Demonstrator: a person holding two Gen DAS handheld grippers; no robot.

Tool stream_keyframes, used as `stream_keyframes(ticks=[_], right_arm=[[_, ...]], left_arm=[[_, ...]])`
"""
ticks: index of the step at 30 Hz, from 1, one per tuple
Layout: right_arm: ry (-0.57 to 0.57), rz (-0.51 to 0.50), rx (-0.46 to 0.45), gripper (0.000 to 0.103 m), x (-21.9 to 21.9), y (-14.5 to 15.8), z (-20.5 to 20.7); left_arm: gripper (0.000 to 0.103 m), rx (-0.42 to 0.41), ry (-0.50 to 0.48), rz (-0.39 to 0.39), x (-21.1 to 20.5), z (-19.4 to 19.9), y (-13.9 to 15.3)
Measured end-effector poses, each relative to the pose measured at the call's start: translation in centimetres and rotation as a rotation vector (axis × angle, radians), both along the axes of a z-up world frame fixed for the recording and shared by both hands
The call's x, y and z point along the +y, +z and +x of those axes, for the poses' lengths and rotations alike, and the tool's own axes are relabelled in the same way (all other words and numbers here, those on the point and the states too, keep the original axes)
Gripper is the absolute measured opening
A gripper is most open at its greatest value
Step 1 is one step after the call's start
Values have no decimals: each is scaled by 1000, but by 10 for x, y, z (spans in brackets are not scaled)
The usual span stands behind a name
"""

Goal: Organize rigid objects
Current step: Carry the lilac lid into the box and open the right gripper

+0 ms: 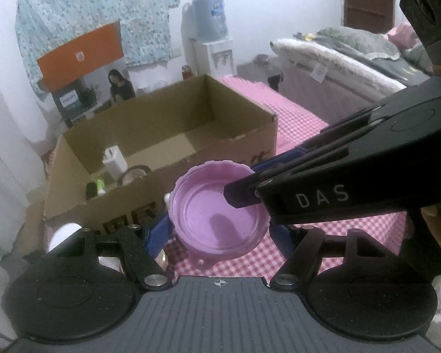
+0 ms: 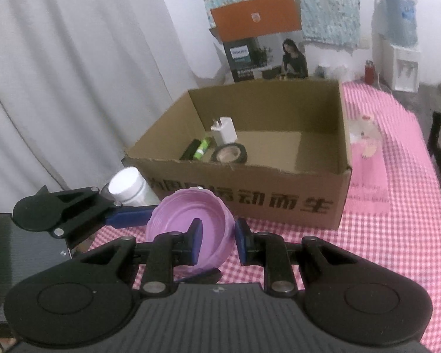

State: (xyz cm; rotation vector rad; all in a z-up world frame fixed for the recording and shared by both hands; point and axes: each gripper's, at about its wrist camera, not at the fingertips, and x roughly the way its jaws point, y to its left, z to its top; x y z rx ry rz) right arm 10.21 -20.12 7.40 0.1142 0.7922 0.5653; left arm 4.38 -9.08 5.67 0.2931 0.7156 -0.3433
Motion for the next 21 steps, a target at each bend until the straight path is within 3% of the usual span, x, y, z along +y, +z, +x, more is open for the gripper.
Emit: stream_keyframes(ticks=[14,21], right_arm=[[38,-11,-91,26,11,33,18],[64,1,-92,26,14,56,57]], left_arm=[[72,-84,12,11,12,16,31],[72,-36,2,-24,25,61,55]])
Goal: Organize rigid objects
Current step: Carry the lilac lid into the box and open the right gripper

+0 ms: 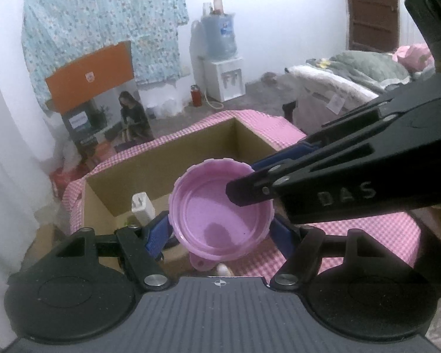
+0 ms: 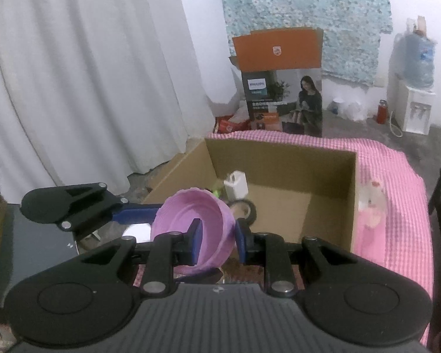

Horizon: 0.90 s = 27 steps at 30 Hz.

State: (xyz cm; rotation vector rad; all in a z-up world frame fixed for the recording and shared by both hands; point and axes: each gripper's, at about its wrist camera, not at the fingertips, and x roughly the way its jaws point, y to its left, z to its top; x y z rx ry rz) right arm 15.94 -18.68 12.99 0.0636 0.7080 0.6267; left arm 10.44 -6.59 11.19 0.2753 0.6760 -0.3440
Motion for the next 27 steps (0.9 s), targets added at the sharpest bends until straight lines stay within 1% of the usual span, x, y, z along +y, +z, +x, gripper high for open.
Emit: stream_keyframes(ticks=[2,6,10,13,22,27], right_arm=[[7,15,14,26,0,5,17],[21,14,17,26,1,13,44],[31,20,49,26,2,13,76],[38,5,81,26,6,5,102],[56,-65,240,26,26,-46,186],[61,-118,327,26,38,-77,225]], left_arm=[[72,21,-3,-11,4,17,7],[72,37,-3,-5,5,42,16],[72,65,6,8,4,67,13],[72,116,11,12,4,93,5],[72,313,32,10,9,167,-38],[72,385,37,30,10,197,-59]])
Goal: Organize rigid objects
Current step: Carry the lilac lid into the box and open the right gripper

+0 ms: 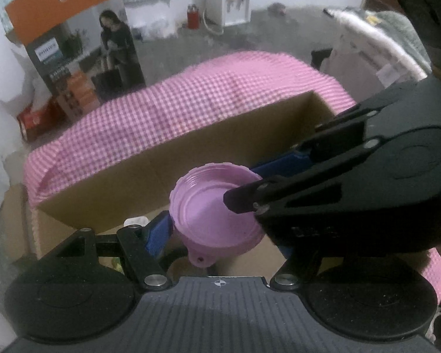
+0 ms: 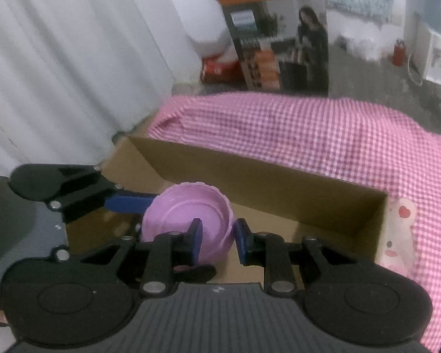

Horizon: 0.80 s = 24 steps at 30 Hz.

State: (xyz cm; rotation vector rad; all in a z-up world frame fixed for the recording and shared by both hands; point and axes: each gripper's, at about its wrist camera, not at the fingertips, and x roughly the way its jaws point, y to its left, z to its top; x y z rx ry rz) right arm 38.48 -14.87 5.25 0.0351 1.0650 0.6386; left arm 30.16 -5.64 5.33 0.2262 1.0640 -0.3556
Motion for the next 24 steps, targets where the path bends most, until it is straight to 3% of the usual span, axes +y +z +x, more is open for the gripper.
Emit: stream_keyframes(ticks=[12,24], right_arm=[[4,-62,78,26,15,-46,42],[-25,-73,59,30,12,-50,44]], left_arm=[[73,58,10,47,-8,27,-29],[80,46,44,31,-4,28,-29]])
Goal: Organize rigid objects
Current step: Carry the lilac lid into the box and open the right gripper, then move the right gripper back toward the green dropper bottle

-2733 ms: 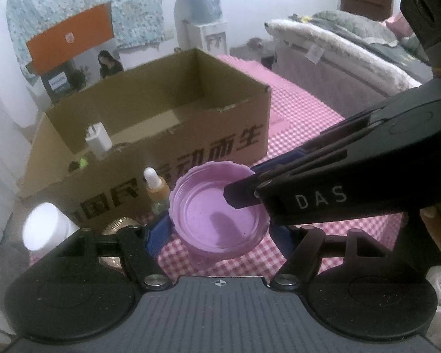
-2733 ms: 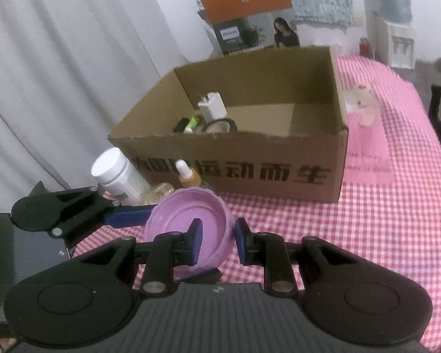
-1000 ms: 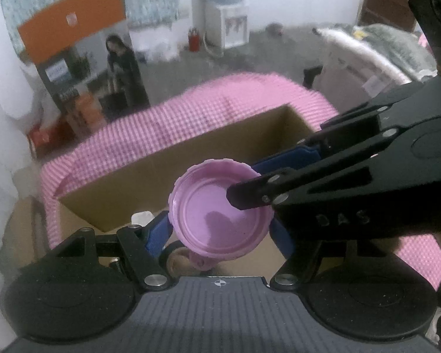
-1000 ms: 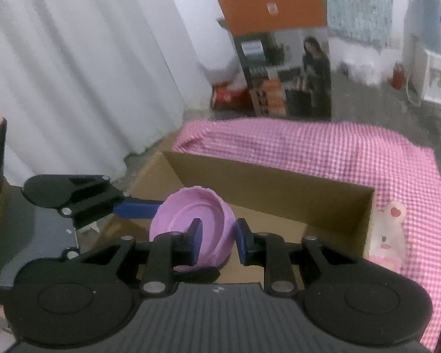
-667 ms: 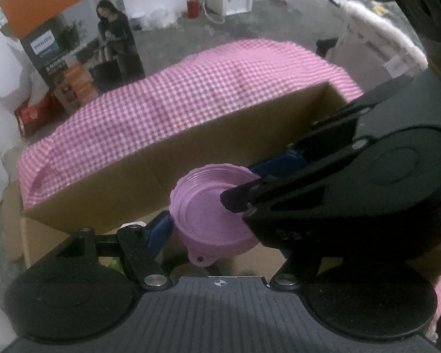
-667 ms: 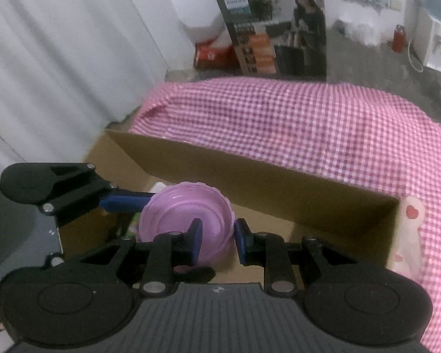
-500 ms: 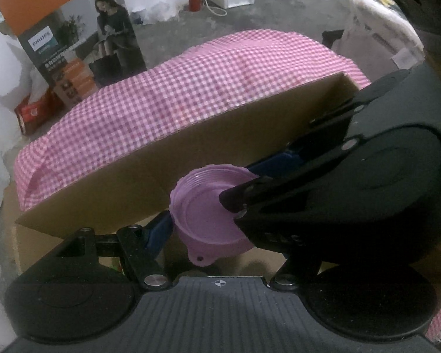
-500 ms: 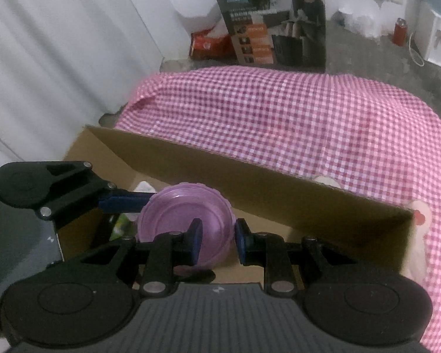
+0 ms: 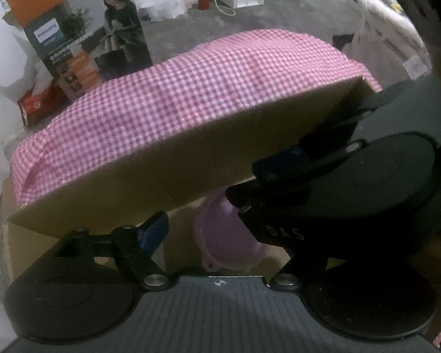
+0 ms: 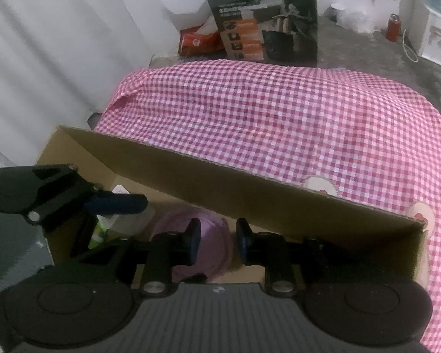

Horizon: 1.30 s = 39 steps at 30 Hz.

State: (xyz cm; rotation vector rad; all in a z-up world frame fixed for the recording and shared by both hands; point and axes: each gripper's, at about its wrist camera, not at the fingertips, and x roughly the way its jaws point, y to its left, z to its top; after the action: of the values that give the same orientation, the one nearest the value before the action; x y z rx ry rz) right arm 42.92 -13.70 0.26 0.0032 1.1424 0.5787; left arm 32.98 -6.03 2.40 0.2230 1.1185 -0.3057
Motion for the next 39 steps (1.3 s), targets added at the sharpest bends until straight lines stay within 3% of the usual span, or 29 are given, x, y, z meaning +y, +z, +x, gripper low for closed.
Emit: stream_keyframes(ticks=[9,15,20,23,24,28,34,37,39], right_arm=[[-45,50,-111,61,-22,45,-29],[-86,130,-262,78,-56,102,-85],[-102,183,-423,103,-87,151,-155],[-102,173,-505,103,-97,173,-199],[-104,165,-531,103,-101,179,-214],[-94,86,-587,103,-105,189,-264],[-52,15,-576,103,-98,178,-307],[-57,47,-562,103,-98,167,-319],[-41,96,-503,103,-100,155,-322]], left_arm=[[85,-70,13,-45,4,-25,33],[88,-177,-9,-83,11,-63,71],[88,-245,-10,-139,21,-103,104],[95,-304,-23,-137,24,-137,121],[101,-320,-27,-142,25,-148,125],[103,-386,-23,-202,34,-201,132],[103,-330,11,-352,45,-255,101],[103,-317,-20,-428,45,-273,79],[103,-319,-44,-472,44,-281,64]])
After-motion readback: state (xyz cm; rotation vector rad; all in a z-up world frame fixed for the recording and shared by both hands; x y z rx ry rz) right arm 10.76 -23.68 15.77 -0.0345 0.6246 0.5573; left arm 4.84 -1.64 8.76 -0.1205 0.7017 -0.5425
